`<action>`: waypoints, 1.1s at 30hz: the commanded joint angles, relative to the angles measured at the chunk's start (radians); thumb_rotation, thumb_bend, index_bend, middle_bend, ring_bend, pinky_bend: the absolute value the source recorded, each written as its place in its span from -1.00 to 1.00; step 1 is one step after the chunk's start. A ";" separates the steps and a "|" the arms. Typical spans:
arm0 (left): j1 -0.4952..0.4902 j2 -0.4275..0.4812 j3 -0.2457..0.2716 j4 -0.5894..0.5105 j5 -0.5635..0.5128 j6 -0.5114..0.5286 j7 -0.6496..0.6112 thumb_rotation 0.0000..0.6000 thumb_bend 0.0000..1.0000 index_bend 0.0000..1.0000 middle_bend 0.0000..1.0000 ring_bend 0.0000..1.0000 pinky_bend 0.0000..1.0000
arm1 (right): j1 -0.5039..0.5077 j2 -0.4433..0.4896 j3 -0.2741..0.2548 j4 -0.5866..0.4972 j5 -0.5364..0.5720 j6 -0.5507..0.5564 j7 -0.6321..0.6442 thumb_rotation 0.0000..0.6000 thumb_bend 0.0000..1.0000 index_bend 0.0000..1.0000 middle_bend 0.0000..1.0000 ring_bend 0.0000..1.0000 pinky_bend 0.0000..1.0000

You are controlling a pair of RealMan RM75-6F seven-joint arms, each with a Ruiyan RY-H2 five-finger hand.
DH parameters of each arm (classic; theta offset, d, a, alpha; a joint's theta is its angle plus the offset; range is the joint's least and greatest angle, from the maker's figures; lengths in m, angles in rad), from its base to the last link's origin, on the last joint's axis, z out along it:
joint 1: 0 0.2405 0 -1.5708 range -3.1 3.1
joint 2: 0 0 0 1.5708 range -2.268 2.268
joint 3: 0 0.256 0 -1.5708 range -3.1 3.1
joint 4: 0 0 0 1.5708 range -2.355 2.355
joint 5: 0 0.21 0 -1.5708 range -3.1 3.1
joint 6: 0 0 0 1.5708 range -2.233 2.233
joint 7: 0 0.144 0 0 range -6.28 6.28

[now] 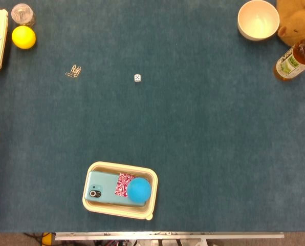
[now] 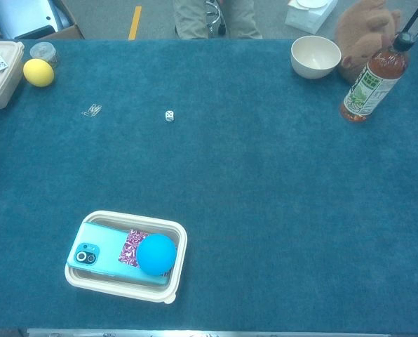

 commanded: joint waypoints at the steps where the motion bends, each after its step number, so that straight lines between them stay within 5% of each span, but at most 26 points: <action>1: -0.001 0.000 -0.001 0.001 -0.001 -0.001 -0.001 1.00 -0.77 -0.62 -0.74 -0.99 -1.00 | 0.002 -0.001 0.001 0.002 0.000 -0.003 0.002 1.00 -0.41 -0.21 -0.34 -0.47 -0.15; 16: -0.049 0.026 -0.006 -0.006 0.048 -0.051 -0.045 1.00 -0.78 -0.62 -0.70 -0.95 -1.00 | 0.007 0.003 0.001 -0.008 -0.008 -0.007 0.002 1.00 -0.41 -0.21 -0.34 -0.47 -0.15; 29: -0.232 0.025 -0.020 0.043 0.144 -0.245 -0.124 1.00 -0.77 -0.54 -0.39 -0.60 -0.99 | 0.019 0.000 0.001 -0.005 0.000 -0.033 -0.006 1.00 -0.41 -0.21 -0.34 -0.47 -0.15; 33: -0.298 0.001 -0.021 0.068 0.160 -0.322 -0.129 1.00 -0.77 -0.54 -0.18 -0.39 -0.72 | 0.026 -0.004 0.002 -0.001 0.006 -0.045 -0.009 1.00 -0.41 -0.21 -0.34 -0.47 -0.15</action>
